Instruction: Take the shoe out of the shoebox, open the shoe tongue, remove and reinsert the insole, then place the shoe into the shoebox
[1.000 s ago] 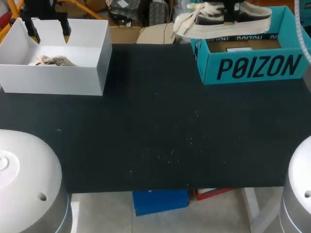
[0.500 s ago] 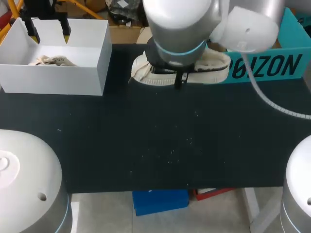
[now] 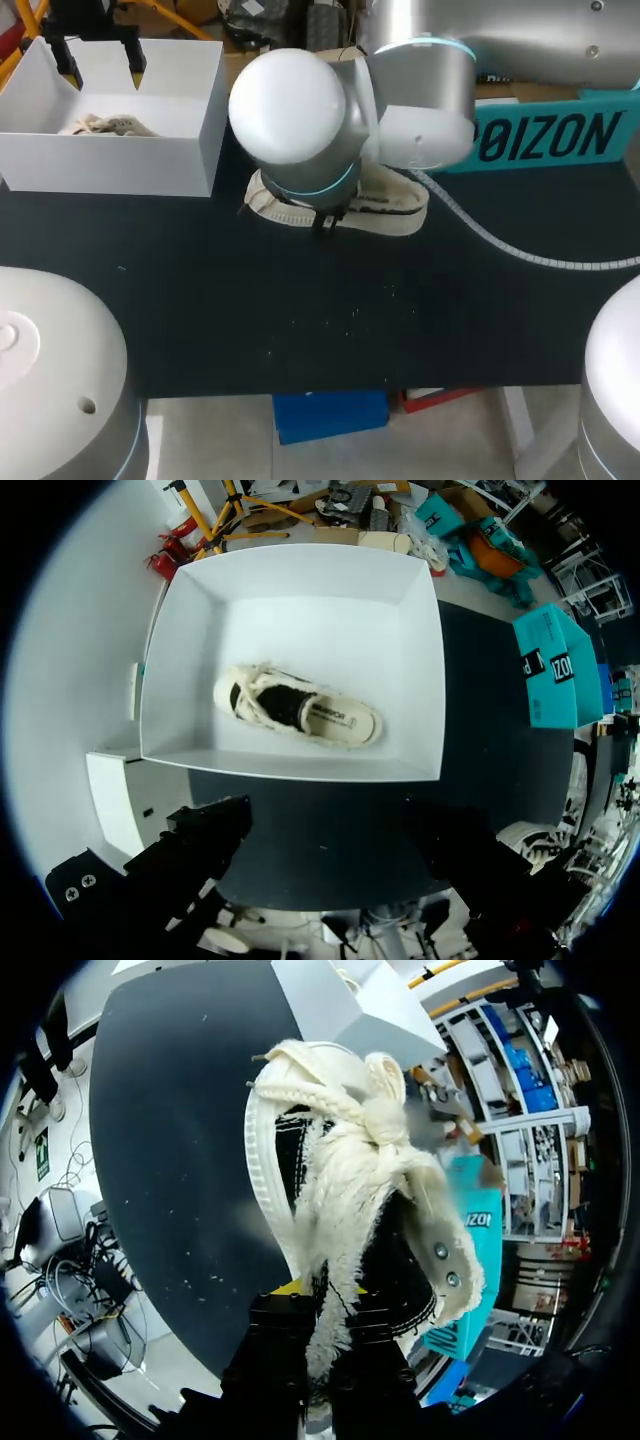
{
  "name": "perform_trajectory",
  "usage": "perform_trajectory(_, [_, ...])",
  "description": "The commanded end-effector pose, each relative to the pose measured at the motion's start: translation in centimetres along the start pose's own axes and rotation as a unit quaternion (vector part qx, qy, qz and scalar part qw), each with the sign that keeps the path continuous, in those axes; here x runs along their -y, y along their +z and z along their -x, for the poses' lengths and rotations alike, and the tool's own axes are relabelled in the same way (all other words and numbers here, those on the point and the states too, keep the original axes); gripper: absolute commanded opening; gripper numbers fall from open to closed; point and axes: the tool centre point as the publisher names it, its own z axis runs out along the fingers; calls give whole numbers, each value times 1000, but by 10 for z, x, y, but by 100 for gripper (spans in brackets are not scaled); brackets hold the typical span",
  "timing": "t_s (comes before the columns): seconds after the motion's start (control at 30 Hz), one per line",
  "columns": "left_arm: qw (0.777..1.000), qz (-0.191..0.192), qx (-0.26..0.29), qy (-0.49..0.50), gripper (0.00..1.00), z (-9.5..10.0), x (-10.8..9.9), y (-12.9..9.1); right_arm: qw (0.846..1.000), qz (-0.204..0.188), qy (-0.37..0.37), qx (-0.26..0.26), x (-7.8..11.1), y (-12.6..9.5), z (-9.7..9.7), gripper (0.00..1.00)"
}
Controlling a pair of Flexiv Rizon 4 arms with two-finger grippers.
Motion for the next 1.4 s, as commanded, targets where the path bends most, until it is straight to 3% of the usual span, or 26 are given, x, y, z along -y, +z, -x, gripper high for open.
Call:
perform_trajectory(0.03, [1000,1,1,-1,100,0,0,0,1000,4,-2,8,-16,33,-13,0])
perform_trajectory(0.6, [1000,1,1,-1,100,0,0,0,992,64,-107,9,-25,106,-48,0])
perform_trajectory(0.77, [1000,1,1,-1,100,0,0,0,992,52,-117,3,-25,119,-48,0])
perform_trajectory(0.8, [1000,1,1,-1,100,0,0,0,992,44,-120,3,-24,119,-47,30])
perform_trajectory(0.83, [1000,1,1,-1,100,0,0,0,992,45,-118,3,-25,118,-45,100])
perform_trajectory(1.0, [1000,1,1,-1,100,0,0,0,995,18,-95,-13,-20,98,-31,100])
perform_trajectory(1.13, [1000,1,1,-1,100,0,0,0,994,25,-106,-28,-17,67,-19,100])
perform_trajectory(1.27, [1000,1,1,-1,100,0,0,0,990,50,-110,-67,-11,36,-6,100])
perform_trajectory(1.4, [1000,1,1,-1,100,0,0,0,973,127,-138,-135,-2,14,5,100])
